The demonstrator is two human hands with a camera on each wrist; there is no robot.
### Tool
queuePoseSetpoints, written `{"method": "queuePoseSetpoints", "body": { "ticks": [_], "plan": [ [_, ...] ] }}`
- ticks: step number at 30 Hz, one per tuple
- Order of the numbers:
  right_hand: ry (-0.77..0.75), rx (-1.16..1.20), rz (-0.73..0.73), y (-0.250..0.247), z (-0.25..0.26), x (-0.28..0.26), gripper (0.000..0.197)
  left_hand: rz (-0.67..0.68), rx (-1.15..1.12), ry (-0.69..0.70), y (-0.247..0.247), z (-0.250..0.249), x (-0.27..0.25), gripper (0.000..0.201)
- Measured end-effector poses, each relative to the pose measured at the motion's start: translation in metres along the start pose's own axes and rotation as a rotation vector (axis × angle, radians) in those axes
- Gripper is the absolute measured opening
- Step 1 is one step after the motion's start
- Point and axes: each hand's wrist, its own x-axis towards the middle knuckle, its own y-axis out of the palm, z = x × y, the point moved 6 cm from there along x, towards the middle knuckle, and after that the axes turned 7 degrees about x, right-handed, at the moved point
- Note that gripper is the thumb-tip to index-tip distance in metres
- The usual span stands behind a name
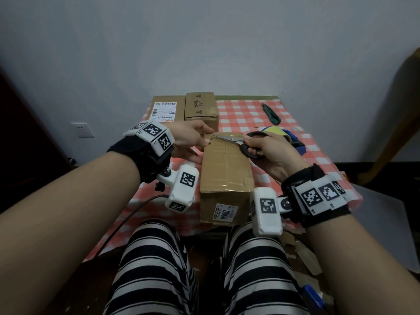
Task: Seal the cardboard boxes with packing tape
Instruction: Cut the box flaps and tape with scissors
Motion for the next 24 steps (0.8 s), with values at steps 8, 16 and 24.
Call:
{"method": "queuePoseSetpoints", "body": {
  "ticks": [8,16,24],
  "plan": [
    [0.187,-0.019,-0.01,0.003,0.009,0.006,0.016,0.052,0.091,-0.015,-0.011,-0.008,0.002,0.016],
    [0.205,-0.126,-0.041,0.003,0.028,0.017,0.018,0.046,0.181,-0.053,-0.023,-0.01,0.017,0.004],
    [0.189,-0.038,-0.025,0.019,0.037,0.019,0.018,0.038,0.179,-0.07,-0.026,-0.009,0.021,0.023]
  ]
}}
